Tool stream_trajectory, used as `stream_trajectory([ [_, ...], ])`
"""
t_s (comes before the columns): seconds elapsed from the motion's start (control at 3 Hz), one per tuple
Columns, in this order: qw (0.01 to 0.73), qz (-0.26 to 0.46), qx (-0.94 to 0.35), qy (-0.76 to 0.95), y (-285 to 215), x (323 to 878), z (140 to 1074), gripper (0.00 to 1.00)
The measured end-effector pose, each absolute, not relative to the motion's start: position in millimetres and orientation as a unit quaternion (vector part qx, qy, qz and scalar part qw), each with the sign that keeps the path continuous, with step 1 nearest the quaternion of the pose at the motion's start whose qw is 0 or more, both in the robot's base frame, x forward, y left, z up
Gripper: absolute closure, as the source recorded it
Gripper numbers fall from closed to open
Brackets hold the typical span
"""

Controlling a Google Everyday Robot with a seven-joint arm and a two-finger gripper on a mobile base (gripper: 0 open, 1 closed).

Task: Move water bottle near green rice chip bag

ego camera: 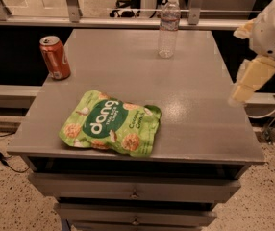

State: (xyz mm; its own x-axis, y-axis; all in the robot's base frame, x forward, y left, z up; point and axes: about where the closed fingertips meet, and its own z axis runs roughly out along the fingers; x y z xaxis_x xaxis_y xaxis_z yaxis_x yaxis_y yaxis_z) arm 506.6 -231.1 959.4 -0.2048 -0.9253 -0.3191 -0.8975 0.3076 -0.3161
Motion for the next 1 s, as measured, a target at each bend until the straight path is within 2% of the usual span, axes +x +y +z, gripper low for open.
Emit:
stream_trajectory([
  [0.33, 0.279, -0.038, -0.573, 0.769, -241, 564, 950, 0.0],
  [0.67, 0.351, -0.006, -0.546, 0.761, -237, 643, 942, 0.0],
  [1.0, 0.404, 0.029, -0.52, 0.752, -223, 693, 943, 0.0],
])
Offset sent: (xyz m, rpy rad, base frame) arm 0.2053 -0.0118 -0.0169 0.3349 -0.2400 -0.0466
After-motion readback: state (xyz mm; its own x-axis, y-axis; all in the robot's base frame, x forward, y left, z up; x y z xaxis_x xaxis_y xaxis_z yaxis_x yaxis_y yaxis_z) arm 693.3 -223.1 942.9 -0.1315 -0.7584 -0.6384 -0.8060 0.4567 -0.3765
